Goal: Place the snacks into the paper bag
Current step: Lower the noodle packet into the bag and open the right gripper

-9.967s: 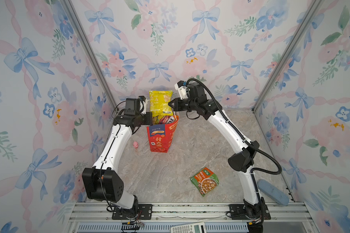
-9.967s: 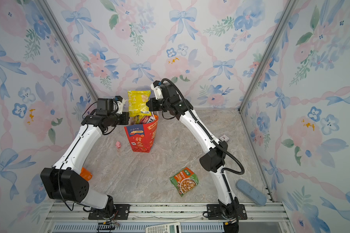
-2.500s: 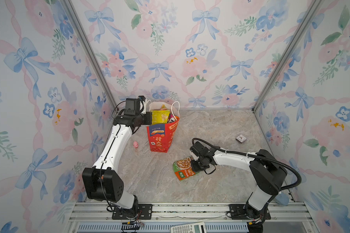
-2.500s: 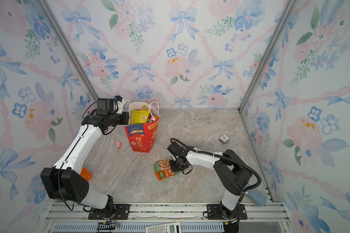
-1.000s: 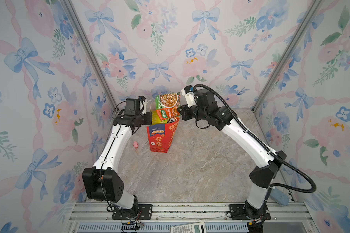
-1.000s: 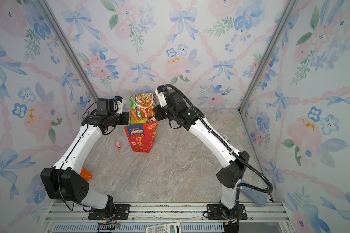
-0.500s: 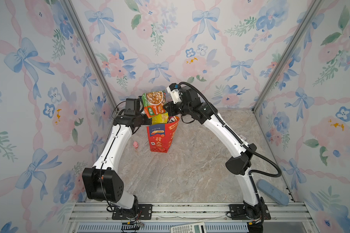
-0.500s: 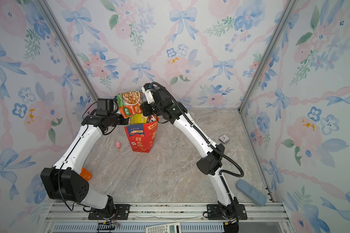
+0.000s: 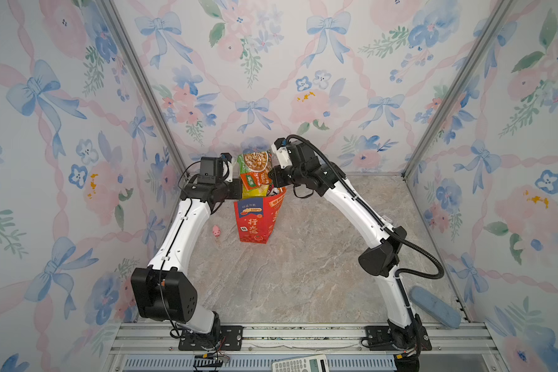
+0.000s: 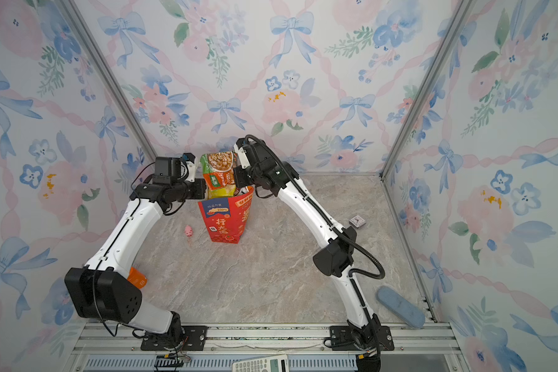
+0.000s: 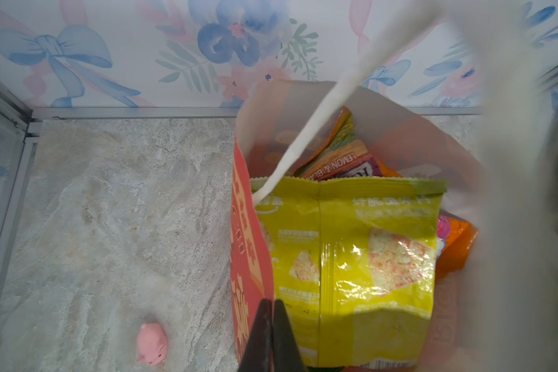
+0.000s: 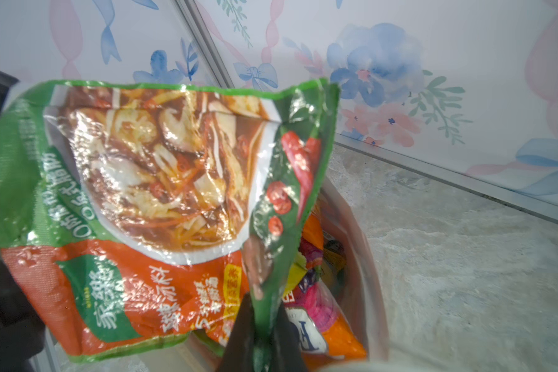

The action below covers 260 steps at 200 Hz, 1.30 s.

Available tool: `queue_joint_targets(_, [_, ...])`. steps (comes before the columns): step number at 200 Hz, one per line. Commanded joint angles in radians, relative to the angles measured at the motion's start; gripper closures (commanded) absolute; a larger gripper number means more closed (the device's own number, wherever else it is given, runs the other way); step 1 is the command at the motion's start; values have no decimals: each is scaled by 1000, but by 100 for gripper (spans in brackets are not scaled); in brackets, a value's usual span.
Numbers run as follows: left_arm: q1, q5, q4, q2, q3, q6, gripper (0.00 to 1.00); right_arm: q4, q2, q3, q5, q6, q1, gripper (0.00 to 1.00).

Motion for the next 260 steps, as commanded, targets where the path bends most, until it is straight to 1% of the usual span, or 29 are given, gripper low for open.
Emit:
queue_joint_targets(1, [7,9,-6,-24,-10,20,100,-53,9,-17,68,-47,-8,100])
queue_joint_targets(60, [8,8,-6,-27,-9,19,100,-116,26,-30,125,-102,18,100])
queue_joint_targets(97, [9,11,-6,-27,-9,21,100,-129,41,-30,131,-107,32,95])
queue_joint_targets(105, [9,10,-6,-27,-8,20,100,-132,42,-26,132,-107,32,92])
queue_joint_targets(112, [9,11,-6,-27,-9,20,100,-135,43,-21,131,-108,33,87])
queue_joint_targets(127, [11,10,-6,-27,-9,21,100,-144,42,-4,116,-107,32,68])
queue_joint_targets(133, [11,10,-6,-27,-9,21,100,-144,37,-1,106,-105,32,63])
queue_joint_targets(159, [13,10,-6,-25,-9,21,100,-120,-17,-7,42,-84,27,49])
queue_joint_targets(177, [12,10,-6,-25,-8,21,100,-83,-75,-37,3,-71,27,45])
queue_joint_targets(190, [12,9,-7,-25,-8,21,100,-32,-129,-88,-34,-54,24,43])
queue_joint_targets(215, [13,9,-6,-23,-8,21,100,74,-234,-209,-96,-10,19,41])
queue_joint_targets(243, [13,11,-6,-22,-8,21,100,197,-339,-366,-134,28,11,36])
queue_joint_targets(260, [12,11,-6,-20,-8,20,100,244,-377,-428,-148,48,8,34])
